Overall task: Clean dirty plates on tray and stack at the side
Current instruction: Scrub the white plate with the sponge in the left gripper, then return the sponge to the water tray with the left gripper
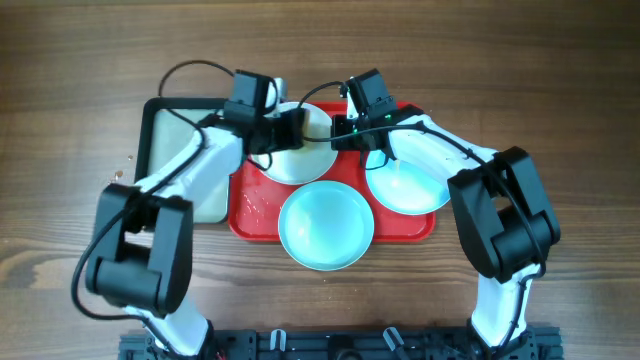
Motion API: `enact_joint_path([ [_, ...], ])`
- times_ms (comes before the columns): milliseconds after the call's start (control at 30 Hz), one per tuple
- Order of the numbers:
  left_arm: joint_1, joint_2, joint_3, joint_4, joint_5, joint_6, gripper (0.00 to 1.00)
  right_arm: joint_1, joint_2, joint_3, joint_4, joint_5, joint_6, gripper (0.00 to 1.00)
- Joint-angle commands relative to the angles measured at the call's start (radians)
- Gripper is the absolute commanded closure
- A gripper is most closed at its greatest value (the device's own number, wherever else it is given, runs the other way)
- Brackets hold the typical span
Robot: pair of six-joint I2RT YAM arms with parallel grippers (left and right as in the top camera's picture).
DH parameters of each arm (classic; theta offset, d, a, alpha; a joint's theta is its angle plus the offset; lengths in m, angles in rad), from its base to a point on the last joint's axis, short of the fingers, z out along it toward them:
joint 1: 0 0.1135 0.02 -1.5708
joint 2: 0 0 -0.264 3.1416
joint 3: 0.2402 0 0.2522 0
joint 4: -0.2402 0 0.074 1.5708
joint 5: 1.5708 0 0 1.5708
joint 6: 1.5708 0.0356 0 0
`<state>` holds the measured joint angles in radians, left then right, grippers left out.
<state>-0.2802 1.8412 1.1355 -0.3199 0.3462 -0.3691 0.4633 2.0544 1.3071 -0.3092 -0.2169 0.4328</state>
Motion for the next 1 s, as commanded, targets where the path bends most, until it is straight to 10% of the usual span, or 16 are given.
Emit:
enact_joint_path([
  [0,0.026,-0.023,0.016,-0.071,-0.145,0.025,0.96,0.005,0.018,0.007,0.002,-0.009,-0.014,0.96],
  [333,0.023,0.056,-0.04,-0.077,-0.301,0.023,0.96,0.005,0.018,0.007,0.002,-0.009,-0.014,0.96],
  [967,-0.093,0.087,-0.039,0.109,-0.004,0.014,0.96,0.005,0.018,0.007,0.002,-0.009,-0.014,0.96],
])
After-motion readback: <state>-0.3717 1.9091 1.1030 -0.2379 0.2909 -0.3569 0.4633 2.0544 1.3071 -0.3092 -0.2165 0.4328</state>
